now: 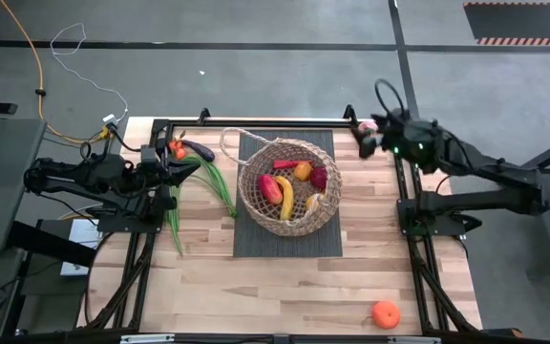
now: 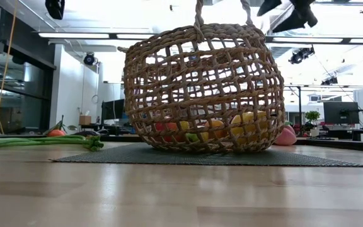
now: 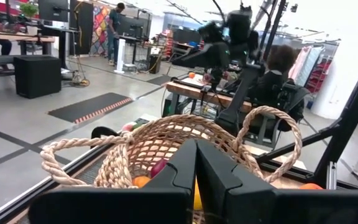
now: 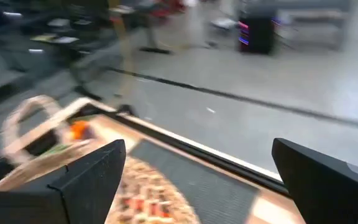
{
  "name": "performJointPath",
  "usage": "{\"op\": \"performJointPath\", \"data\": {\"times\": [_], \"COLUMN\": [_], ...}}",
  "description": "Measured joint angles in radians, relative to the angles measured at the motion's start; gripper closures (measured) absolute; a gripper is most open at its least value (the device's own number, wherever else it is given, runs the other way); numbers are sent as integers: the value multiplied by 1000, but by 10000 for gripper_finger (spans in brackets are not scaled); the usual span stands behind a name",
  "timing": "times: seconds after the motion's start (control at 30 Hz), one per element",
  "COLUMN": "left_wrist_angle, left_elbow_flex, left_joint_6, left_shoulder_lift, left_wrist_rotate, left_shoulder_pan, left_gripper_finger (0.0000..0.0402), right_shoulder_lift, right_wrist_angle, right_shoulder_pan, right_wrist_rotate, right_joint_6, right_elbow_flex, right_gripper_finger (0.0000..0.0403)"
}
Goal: Build produce basket
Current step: Put the peach into the woven basket
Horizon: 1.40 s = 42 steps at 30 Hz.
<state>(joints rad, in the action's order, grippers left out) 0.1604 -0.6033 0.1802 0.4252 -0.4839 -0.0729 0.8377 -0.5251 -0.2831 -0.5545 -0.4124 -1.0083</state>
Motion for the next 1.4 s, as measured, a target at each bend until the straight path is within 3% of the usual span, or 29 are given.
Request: {"op": "performJointPath", "data": {"times": [0.17,0.3,0.4,0.6,0.7,0.9,1.23,1.4], "left_wrist_angle": [0,0,0,0,0,0,0,0], "left_elbow_flex": [0,0,0,0,0,0,0,0], "left_joint_6": [0,0,-13,-27,-27,-27,-26,-26], "left_shoulder_lift": [0,0,0,0,0,0,0,0], "left_wrist_rotate": [0,0,1,1,1,1,0,0], "left_shoulder_pan": [1,1,1,1,1,1,1,1], "left_gripper_finger": [401,401,401,401,401,401,401,401], "right_shoulder_lift": [185,339,455,676,771,899,963,992], "right_wrist_angle": [-305,-446,-487,-469,-452,-439,-357,-313], "right_shoulder_pan": [-214,-392,-494,-641,-684,-738,-787,-806], "right_wrist_rotate": [33,32,43,186,249,269,278,348], "right_joint_6": [-100,-160,-229,-242,-235,-242,-182,-190], "right_elbow_flex": [-191,-262,-264,-264,-264,-264,-264,-264], "right_gripper_finger": [8,8,8,9,9,9,9,9]}}
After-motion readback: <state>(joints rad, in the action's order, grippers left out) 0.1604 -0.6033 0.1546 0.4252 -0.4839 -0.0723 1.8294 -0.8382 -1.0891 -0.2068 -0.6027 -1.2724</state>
